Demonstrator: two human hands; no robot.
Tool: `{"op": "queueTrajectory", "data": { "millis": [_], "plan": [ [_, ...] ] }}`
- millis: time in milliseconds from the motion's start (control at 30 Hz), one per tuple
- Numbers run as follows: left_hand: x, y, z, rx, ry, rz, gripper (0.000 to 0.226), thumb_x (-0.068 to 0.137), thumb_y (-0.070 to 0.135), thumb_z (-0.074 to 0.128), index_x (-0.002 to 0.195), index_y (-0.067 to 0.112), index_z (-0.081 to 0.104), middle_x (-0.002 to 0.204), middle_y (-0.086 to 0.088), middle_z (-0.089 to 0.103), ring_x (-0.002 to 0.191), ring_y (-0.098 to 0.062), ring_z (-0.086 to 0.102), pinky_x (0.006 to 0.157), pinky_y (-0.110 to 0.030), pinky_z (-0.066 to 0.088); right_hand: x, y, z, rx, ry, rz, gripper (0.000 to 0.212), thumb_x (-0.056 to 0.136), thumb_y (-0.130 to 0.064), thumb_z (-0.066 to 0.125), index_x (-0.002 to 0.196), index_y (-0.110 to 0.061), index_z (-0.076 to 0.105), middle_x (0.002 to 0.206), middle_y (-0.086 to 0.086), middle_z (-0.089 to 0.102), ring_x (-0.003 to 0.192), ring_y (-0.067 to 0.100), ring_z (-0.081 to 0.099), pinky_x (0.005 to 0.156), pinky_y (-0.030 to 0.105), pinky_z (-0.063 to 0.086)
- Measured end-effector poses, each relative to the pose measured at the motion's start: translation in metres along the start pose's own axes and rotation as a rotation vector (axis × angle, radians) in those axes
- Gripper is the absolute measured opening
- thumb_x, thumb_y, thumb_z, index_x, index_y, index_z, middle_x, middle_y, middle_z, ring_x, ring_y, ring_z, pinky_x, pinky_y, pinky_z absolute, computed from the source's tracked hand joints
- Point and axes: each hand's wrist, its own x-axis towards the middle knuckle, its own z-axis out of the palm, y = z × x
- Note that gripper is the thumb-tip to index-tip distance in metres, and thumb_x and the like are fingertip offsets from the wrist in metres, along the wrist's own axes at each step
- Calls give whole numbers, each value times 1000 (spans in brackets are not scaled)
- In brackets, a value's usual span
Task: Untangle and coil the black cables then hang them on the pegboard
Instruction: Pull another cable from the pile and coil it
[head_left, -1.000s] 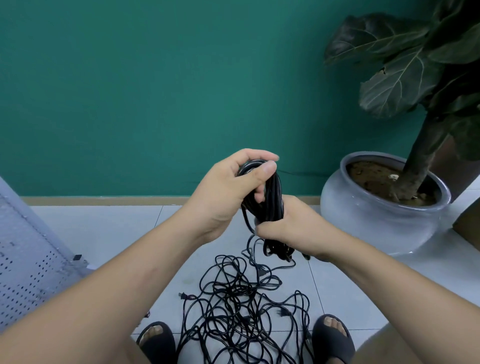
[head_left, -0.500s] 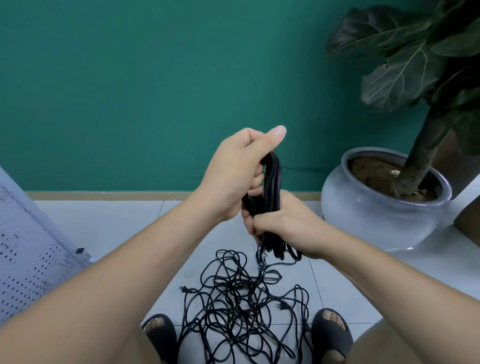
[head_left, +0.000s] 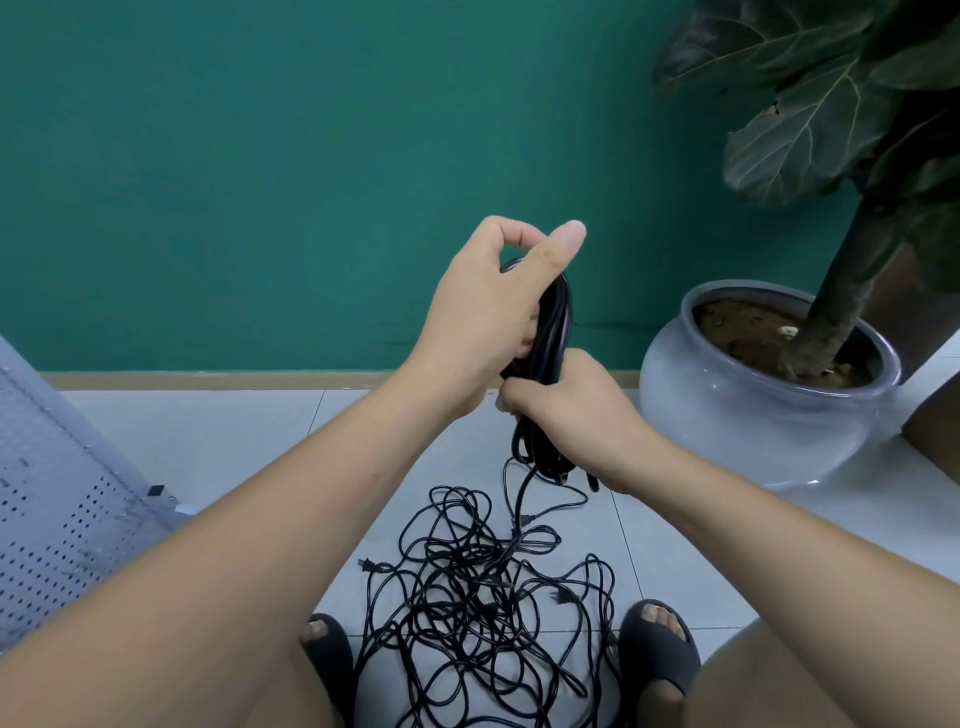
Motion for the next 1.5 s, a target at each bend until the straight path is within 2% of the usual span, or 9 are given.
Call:
{"op": "queueTrajectory", "data": {
  "millis": [200, 433, 633, 733, 933, 1133, 1233, 1333, 1500],
  "plan": [
    [5, -23, -5, -80, -7, -13, 63, 107, 67, 38, 123, 10, 60, 85, -4, 66, 80, -20, 65, 82, -43, 55, 2, -2, -12, 112, 37, 37, 28, 71, -24, 64, 66, -7, 42, 65, 8, 40, 62, 21, 34, 61, 39, 28],
    [-15, -90, 3, 293, -262, -122, 25, 97, 2, 52, 106, 21, 67, 96, 11, 75, 94, -12, 67, 104, -53, 54, 7, -7, -33, 382, 99, -22, 30, 72, -14, 60, 71, 7, 38, 70, 18, 33, 57, 24, 31, 54, 38, 28],
    [-46, -113, 27, 266, -363, -202, 19, 115, 28, 46, 107, 26, 63, 99, -5, 81, 93, -24, 75, 98, -43, 59, 6, -9, -34, 493, 219, -37, 39, 76, -19, 63, 74, 8, 34, 74, 27, 21, 69, 36, 18, 58, 48, 17],
    [-64, -106, 42, 140, -412, -303, 24, 117, 26, 41, 110, 11, 58, 84, -16, 74, 81, -30, 79, 75, -36, 59, 7, -9, -30, 438, 374, -76, 38, 85, -11, 63, 74, 9, 33, 72, 28, 20, 56, 24, 23, 50, 33, 23],
    [-74, -79, 36, 338, -442, -261, 18, 108, 22, 52, 103, 17, 69, 53, -1, 59, 48, -18, 63, 51, -25, 45, 15, -1, -44, 216, 517, -116, 51, 93, -9, 64, 68, -23, 22, 58, -5, 23, 53, 17, 21, 48, 26, 24],
    [-52, -43, 4, 411, -293, 7, 17, 96, 32, 78, 84, 20, 75, 71, -8, 69, 61, -14, 52, 61, -32, 42, 22, 21, -47, -228, 265, -17, 49, 93, -40, 73, 63, -18, 40, 55, -9, 48, 55, 11, 42, 55, 32, 36],
    [-40, -30, -15, 363, -202, 51, 11, 91, 29, 84, 82, 26, 78, 79, 1, 78, 75, -22, 68, 72, -36, 53, 8, 22, -39, -22, 30, 12, 43, 101, -43, 70, 65, -22, 64, 66, -6, 69, 58, 8, 54, 63, 31, 42],
    [-38, -21, -25, 373, -186, 134, 15, 90, 26, 85, 78, 27, 76, 66, 0, 73, 58, -12, 52, 59, -31, 41, -6, 8, -28, 132, -65, 40, 58, 102, -68, 52, 71, -26, 79, 82, 10, 80, 58, 11, 57, 63, 32, 44],
    [-37, -12, -28, 326, -84, 207, 30, 79, 31, 95, 73, 17, 69, 61, -7, 66, 57, -23, 47, 58, -34, 37, -10, 9, -20, 317, -121, 86, 84, 67, -106, 44, 63, -23, 60, 75, 17, 73, 53, 22, 52, 49, 27, 43]
  ]
}}
